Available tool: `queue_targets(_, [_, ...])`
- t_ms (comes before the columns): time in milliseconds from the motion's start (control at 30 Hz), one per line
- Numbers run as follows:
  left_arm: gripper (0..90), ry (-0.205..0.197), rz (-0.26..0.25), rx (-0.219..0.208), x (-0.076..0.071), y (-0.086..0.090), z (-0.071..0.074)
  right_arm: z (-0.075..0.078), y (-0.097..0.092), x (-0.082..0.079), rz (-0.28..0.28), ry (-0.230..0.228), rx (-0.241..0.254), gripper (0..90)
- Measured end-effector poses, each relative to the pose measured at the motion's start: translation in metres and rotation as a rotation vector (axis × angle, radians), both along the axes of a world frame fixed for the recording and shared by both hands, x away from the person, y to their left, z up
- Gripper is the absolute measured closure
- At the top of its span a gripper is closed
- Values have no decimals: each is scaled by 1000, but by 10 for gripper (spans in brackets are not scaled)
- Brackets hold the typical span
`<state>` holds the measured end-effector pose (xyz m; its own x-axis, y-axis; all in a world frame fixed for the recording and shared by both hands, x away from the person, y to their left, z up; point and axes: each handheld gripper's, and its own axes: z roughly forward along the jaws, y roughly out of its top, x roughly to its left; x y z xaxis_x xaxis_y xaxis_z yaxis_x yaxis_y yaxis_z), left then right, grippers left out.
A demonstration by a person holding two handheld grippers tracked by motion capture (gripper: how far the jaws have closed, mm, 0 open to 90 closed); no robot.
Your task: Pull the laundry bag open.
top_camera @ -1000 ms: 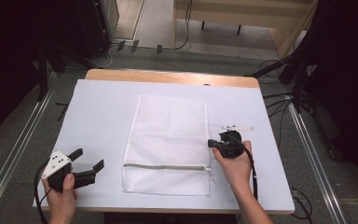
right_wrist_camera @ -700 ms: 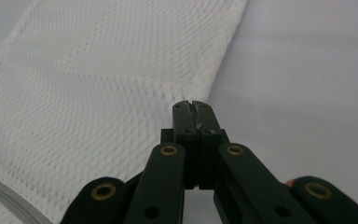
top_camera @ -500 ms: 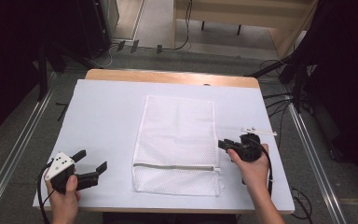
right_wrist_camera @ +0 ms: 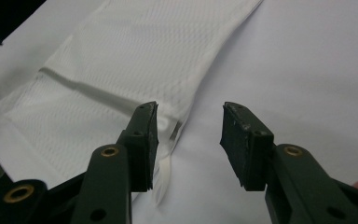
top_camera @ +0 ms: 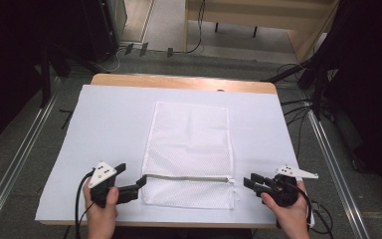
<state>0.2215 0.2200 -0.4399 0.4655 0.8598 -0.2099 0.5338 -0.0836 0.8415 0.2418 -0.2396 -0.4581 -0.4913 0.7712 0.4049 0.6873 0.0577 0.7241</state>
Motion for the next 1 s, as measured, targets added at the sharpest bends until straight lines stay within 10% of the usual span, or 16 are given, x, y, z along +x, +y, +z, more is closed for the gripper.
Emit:
queue_targets(533, [141,45,-178,-8,19,-90,4,-23,25,-11,59,-22,-85,496])
queue_targets(1000, [141,63,-220,-15,15,-102,-2,-30,60,-18,51,-112,-216,465])
